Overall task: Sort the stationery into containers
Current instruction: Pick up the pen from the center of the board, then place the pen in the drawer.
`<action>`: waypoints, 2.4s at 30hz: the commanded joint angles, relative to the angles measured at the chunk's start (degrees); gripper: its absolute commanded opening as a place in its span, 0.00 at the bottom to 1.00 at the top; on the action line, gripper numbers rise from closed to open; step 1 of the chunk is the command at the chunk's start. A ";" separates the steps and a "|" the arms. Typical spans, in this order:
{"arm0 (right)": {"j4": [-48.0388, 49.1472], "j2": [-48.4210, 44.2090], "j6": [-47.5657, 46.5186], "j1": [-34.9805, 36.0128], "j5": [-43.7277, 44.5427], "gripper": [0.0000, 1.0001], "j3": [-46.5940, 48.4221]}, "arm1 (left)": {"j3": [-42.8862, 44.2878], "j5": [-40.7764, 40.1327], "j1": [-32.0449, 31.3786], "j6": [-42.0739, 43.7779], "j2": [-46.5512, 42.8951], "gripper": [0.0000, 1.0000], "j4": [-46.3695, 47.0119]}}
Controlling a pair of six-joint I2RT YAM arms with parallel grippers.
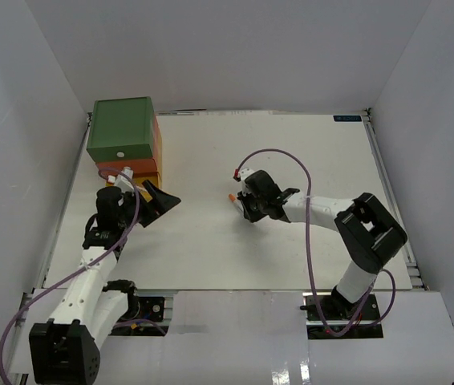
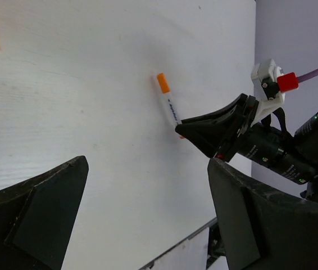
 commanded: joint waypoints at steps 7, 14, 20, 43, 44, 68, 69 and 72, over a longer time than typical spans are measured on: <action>5.64 -12.47 8.34 7.35 -6.84 0.13 -3.69 | 3.78 -15.05 -21.56 -15.70 9.16 0.98 8.60; 8.47 -15.73 9.76 9.55 -7.37 0.14 -5.11 | 10.02 -22.97 -30.29 -18.61 18.84 0.95 10.54; 11.28 -17.75 10.72 9.91 -7.81 0.15 -6.69 | 12.92 -24.21 -32.93 -19.94 23.76 0.86 12.65; 12.52 -20.12 10.64 9.99 -3.86 0.65 -9.59 | 11.08 -27.63 -33.99 -20.55 23.25 0.09 12.48; 12.25 -20.39 10.38 9.91 -1.86 0.70 -9.76 | 10.56 -27.55 -32.24 -20.82 22.64 0.09 12.48; 10.93 -36.21 2.55 9.64 16.71 0.90 -23.91 | 4.13 -17.97 16.11 -25.04 14.62 0.28 13.61; 11.19 -36.47 2.38 9.64 16.62 0.90 -24.18 | 5.53 -17.62 16.11 -25.04 15.76 0.29 13.88; 11.37 -36.91 2.03 9.73 16.79 0.90 -24.97 | 7.55 -17.35 16.20 -25.12 19.37 0.38 14.23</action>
